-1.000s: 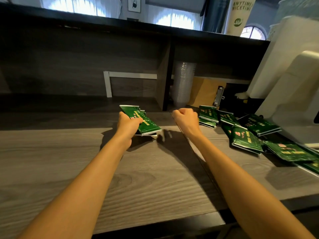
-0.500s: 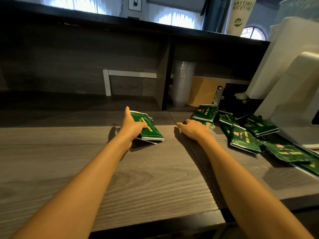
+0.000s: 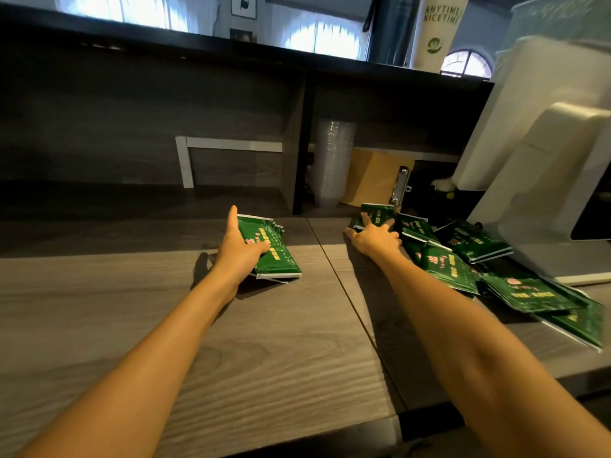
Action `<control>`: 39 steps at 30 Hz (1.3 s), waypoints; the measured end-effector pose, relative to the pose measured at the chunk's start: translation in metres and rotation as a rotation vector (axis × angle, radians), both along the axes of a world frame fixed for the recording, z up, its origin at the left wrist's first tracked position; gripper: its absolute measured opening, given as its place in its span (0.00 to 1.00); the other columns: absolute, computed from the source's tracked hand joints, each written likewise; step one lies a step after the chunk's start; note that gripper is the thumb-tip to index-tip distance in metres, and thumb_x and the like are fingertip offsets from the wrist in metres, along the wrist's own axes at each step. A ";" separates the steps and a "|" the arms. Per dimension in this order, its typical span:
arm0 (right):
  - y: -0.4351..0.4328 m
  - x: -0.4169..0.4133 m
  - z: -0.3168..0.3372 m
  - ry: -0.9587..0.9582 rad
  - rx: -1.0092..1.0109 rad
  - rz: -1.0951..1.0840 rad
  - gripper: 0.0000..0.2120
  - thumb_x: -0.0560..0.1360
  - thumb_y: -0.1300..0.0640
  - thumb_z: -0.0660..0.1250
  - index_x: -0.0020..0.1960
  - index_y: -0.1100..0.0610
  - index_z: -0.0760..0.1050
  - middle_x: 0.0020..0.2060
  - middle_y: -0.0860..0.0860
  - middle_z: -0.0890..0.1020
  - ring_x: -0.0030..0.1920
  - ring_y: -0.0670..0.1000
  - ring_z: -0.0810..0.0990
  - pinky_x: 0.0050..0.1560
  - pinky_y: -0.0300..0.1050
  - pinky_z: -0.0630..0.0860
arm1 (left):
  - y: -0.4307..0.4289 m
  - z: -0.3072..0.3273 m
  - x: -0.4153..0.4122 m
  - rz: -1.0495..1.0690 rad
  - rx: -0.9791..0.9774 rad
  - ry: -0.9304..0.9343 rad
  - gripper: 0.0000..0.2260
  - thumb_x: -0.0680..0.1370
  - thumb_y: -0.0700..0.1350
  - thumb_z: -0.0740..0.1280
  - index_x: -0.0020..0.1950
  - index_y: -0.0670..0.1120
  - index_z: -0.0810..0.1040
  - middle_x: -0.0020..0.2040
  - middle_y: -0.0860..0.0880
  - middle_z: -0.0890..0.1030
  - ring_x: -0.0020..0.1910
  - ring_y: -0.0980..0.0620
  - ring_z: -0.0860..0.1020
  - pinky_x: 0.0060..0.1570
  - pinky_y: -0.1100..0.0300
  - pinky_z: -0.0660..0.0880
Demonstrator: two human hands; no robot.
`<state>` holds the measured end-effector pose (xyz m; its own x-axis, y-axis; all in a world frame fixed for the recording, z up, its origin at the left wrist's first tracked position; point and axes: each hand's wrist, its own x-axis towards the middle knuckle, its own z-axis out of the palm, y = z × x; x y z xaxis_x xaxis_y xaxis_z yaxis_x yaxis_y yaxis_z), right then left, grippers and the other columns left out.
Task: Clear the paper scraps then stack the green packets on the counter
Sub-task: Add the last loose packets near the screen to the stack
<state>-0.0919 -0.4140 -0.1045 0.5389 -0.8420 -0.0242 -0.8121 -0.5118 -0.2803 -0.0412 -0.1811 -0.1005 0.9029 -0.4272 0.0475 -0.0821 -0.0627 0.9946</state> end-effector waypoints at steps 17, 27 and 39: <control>0.094 -0.014 0.033 -0.079 0.265 0.541 0.28 0.72 0.54 0.70 0.70 0.50 0.66 0.68 0.57 0.64 0.67 0.58 0.65 0.68 0.53 0.65 | 0.010 0.004 0.014 0.187 0.151 -0.033 0.27 0.78 0.32 0.59 0.73 0.54 0.62 0.60 0.45 0.70 0.44 0.49 0.75 0.46 0.52 0.78; 0.112 -0.003 0.035 -0.081 0.174 0.470 0.40 0.66 0.47 0.76 0.68 0.62 0.61 0.64 0.57 0.71 0.64 0.57 0.72 0.60 0.50 0.72 | 0.022 0.004 0.024 0.355 0.201 -0.064 0.17 0.77 0.35 0.58 0.62 0.49 0.75 0.62 0.43 0.75 0.54 0.43 0.76 0.48 0.54 0.76; 0.104 -0.003 0.033 -0.999 0.826 0.249 0.12 0.79 0.67 0.56 0.62 0.66 0.69 0.56 0.61 0.76 0.51 0.55 0.76 0.36 0.40 0.73 | 0.022 0.016 0.014 0.272 -0.046 0.007 0.12 0.82 0.43 0.54 0.59 0.46 0.75 0.58 0.43 0.77 0.49 0.49 0.76 0.40 0.60 0.72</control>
